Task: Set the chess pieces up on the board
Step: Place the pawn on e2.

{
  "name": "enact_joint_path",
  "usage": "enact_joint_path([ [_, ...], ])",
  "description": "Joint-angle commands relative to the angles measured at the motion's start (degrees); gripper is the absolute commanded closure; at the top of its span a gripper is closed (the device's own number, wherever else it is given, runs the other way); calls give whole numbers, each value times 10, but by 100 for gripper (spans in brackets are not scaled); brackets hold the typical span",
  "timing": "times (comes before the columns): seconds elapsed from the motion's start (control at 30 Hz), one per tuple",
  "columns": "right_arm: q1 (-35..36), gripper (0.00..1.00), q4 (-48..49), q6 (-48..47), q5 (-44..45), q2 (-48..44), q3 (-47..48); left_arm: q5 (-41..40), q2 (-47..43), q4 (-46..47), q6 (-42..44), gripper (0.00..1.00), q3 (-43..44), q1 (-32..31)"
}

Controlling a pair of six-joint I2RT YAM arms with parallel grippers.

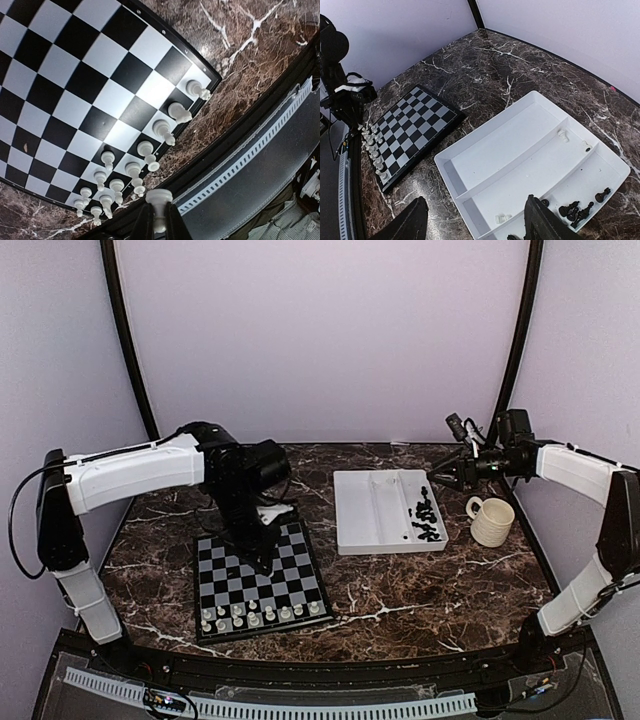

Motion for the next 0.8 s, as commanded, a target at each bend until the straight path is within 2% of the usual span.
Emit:
enact_joint_path([
  [0.0,4,33,-2,-16,-9,-12,-8,-5,36,-37,4,100,-16,-18],
  [0.67,5,33,-13,-31,-12,-4,-10,-38,121,-33,13,100,-24,-23],
  [0.77,5,33,-15,-32,-13,-1,-9,-41,126,-29,14,98,-27,-23],
])
